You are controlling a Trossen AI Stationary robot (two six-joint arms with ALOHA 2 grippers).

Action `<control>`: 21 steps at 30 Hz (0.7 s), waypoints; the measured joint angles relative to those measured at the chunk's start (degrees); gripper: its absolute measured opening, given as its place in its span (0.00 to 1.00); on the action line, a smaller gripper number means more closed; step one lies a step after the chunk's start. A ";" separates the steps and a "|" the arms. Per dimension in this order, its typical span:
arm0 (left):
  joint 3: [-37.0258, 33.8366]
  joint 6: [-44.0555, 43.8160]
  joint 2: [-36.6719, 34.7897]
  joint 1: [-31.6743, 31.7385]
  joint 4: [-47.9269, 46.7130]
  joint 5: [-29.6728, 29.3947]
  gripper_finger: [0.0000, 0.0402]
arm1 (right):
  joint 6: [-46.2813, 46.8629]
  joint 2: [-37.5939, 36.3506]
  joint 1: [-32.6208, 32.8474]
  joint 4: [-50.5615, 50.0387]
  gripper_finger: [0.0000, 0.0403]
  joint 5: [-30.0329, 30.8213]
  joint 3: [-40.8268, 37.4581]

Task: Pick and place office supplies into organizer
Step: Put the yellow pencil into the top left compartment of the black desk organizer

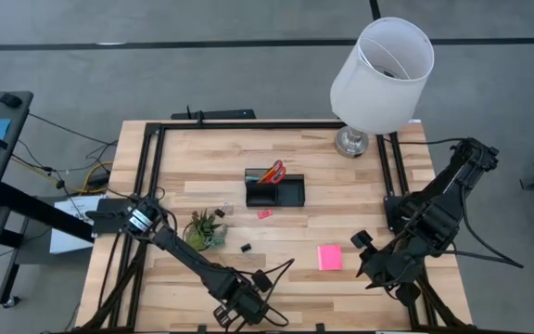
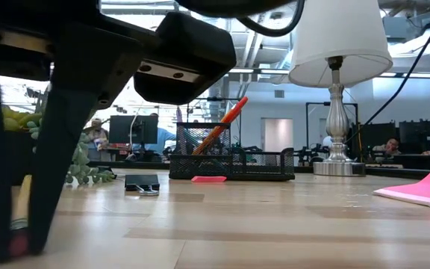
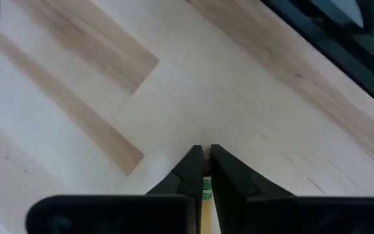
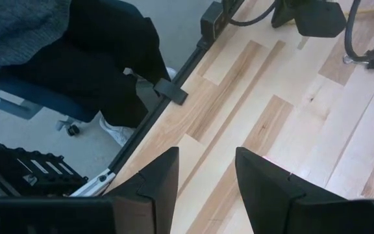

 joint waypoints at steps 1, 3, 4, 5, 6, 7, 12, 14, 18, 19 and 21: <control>-0.03 -0.02 0.00 0.25 0.20 -0.08 0.02 | -0.02 0.00 0.00 -0.01 0.37 0.00 0.00; -0.07 -0.02 0.00 0.69 1.39 -0.64 0.01 | 0.00 0.00 0.00 -0.01 0.37 0.00 0.00; -0.05 -0.20 0.03 0.89 2.13 -1.49 0.01 | 0.00 0.00 0.00 -0.02 0.37 0.00 0.00; 0.38 -1.13 0.16 1.00 2.40 -3.04 0.01 | 0.00 0.00 0.00 -0.02 0.37 0.00 0.00; 1.17 -2.48 0.39 1.08 2.45 -5.51 0.01 | -0.01 0.00 0.00 -0.01 0.37 -0.01 0.00; 2.19 -3.90 0.64 1.25 1.99 -8.02 0.00 | -0.02 0.00 0.00 -0.02 0.37 -0.02 0.00; 13.34 -7.44 0.52 1.46 -8.65 -22.07 0.00 | -0.04 0.00 0.00 -0.04 0.37 -0.04 0.00; 18.60 -10.24 0.46 1.33 -14.67 -28.62 0.00 | -0.04 0.00 0.00 -0.04 0.37 -0.04 0.00; 28.57 -14.58 0.38 1.57 -24.64 -39.22 0.00 | -0.02 0.00 0.00 -0.07 0.37 -0.04 0.00; 30.61 -15.27 0.30 1.64 -26.61 -41.69 0.00 | -0.01 0.00 0.02 -0.04 0.37 -0.05 -0.01; 33.94 -15.92 0.26 1.74 -28.81 -46.87 0.00 | -0.02 0.00 0.02 -0.05 0.37 -0.07 0.00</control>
